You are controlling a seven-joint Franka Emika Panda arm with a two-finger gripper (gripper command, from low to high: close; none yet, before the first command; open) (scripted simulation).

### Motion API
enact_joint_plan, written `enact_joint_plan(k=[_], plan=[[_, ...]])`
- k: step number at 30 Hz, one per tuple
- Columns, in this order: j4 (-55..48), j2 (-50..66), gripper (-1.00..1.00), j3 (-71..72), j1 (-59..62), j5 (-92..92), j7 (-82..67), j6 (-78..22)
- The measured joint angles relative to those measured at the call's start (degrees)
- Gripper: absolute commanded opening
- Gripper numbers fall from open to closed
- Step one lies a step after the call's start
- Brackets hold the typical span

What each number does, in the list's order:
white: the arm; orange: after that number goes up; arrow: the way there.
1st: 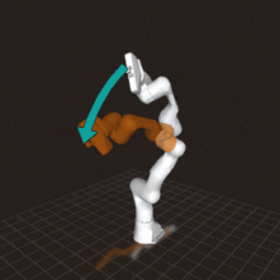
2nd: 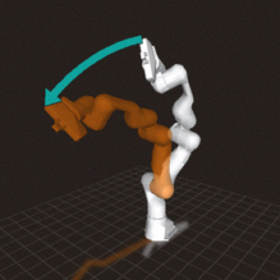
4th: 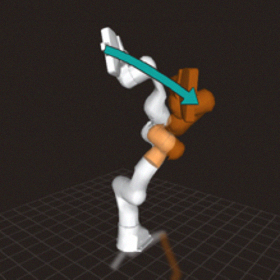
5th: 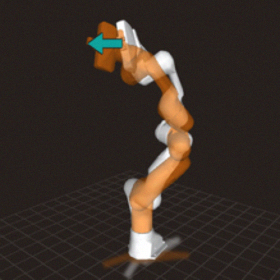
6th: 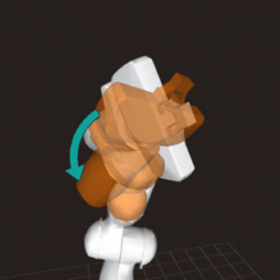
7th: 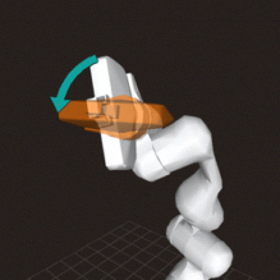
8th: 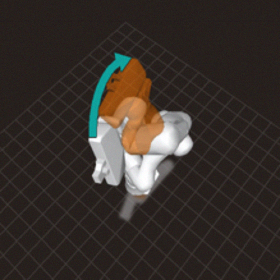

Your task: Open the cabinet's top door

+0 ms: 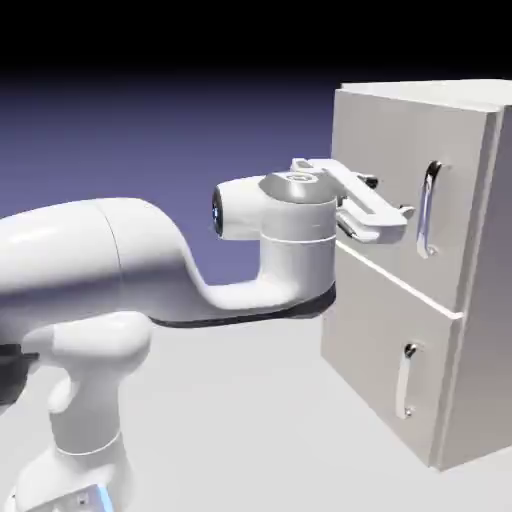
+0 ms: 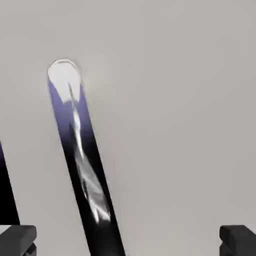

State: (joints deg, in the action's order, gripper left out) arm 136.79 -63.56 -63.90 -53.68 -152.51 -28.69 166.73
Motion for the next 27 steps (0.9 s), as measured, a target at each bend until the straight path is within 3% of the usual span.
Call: enact_joint_plan(k=[8, 9, 11, 27], plan=[[-7.2, 0.4, 0.00, -6.7, -10.6, -7.7, -3.0, -1.9], [-8.4, 0.8, -1.00, -7.4, -12.2, -7.9, -3.0, -2.2], [-8.4, 0.8, -1.00, -7.4, -12.2, -7.9, -3.0, -2.2], [23.5, -3.2, -1.00, 20.7, 18.0, 13.9, -3.9, -29.3]])
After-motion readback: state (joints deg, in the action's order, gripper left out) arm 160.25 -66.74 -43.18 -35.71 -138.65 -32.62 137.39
